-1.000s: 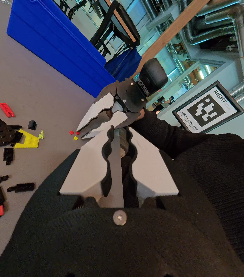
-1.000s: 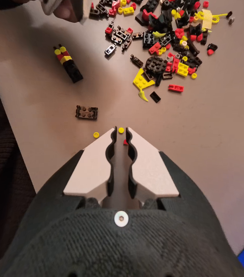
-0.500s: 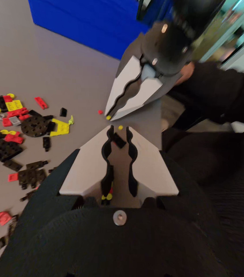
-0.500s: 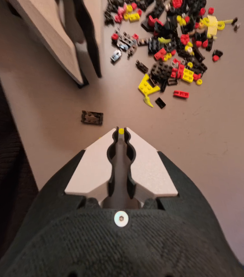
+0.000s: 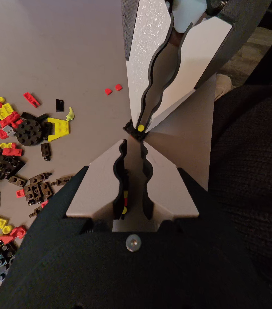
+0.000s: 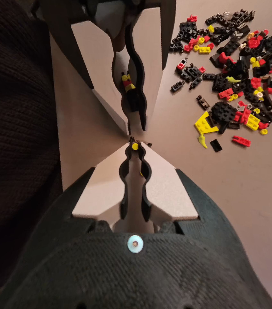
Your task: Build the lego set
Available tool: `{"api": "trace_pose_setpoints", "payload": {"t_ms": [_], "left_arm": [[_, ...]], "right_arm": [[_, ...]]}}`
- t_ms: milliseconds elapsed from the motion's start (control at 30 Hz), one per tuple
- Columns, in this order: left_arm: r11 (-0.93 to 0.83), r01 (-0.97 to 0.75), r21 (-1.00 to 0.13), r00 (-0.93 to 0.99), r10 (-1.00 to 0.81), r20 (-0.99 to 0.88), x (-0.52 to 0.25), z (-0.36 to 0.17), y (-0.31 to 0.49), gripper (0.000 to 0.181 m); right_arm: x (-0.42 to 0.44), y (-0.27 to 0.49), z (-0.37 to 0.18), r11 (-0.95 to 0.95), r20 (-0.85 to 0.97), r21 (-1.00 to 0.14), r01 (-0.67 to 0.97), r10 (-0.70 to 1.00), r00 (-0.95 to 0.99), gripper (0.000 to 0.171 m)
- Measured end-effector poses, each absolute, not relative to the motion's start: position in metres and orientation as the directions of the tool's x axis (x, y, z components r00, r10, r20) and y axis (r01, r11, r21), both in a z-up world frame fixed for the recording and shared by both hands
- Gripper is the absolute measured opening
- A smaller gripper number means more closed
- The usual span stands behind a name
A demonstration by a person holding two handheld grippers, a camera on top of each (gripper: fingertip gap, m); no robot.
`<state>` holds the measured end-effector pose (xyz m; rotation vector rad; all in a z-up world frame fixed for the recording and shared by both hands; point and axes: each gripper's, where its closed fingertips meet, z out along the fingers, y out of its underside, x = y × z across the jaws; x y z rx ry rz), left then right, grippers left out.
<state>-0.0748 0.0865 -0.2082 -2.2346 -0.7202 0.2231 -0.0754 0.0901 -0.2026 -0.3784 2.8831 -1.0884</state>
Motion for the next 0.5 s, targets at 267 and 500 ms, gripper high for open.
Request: {"api": "trace_pose_setpoints", "payload": {"t_ms": [267,500], "left_arm": [[-0.565,0.420,-0.711,0.831,0.554,0.051,-0.0735,-0.2113,0.0877,0.014],[-0.572,0.417,-0.706,0.832,0.553,0.043,-0.0733,-0.2127,0.0877,0.015]], "right_arm": [[-0.0769,0.0912,-0.2063,0.735,0.058,-0.642,-0.218,-0.237,-0.970,0.006],[-0.0768,0.0913,-0.2054,0.731,0.069,-0.643,-0.227,-0.240,-0.968,0.007]]}}
